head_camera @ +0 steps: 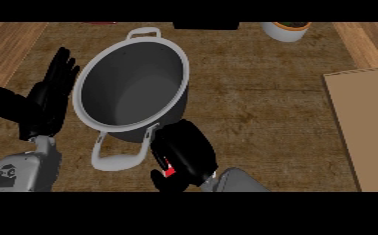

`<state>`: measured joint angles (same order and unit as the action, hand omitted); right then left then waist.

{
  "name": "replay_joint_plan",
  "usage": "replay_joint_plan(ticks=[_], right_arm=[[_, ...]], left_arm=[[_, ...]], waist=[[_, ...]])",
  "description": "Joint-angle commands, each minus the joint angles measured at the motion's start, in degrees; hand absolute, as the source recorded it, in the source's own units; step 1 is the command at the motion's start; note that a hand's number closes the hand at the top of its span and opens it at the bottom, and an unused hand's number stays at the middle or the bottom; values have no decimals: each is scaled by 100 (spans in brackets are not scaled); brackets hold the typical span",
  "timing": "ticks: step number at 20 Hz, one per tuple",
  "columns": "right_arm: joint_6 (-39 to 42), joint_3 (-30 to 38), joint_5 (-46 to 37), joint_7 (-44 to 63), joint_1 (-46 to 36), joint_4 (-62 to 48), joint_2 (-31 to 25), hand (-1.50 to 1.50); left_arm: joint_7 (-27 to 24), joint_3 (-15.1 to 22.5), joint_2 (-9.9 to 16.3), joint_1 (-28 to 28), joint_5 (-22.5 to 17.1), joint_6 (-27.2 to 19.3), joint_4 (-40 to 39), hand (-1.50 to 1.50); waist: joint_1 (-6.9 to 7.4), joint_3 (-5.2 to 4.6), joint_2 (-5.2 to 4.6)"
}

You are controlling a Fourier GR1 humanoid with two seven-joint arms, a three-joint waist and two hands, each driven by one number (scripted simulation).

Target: Pick the can from the tray and place it in the pot

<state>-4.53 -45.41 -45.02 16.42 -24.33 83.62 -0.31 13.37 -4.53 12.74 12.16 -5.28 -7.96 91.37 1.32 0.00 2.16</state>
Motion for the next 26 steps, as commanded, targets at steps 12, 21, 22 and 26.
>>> replay_joint_plan(ticks=[12,21,22,26], right_arm=[[-2196,-1427,-1380,5163,-1546,1482,31,150],[-2949,-937,-769,5602,-2637,399,28,150],[-2884,-1144,-894,5780,-2623,314,28,150],[-3264,-806,-718,5285,-3058,-626,28,150]], left_arm=[[6,-84,85,276,-13,37,-101,0],[-56,27,-83,212,-17,33,32,0],[243,31,24,397,23,21,33,0],[17,64,-74,181,23,44,81,0]], waist=[[78,-23,-128],[197,-13,-222],[134,-9,-207],[170,-10,-225]])
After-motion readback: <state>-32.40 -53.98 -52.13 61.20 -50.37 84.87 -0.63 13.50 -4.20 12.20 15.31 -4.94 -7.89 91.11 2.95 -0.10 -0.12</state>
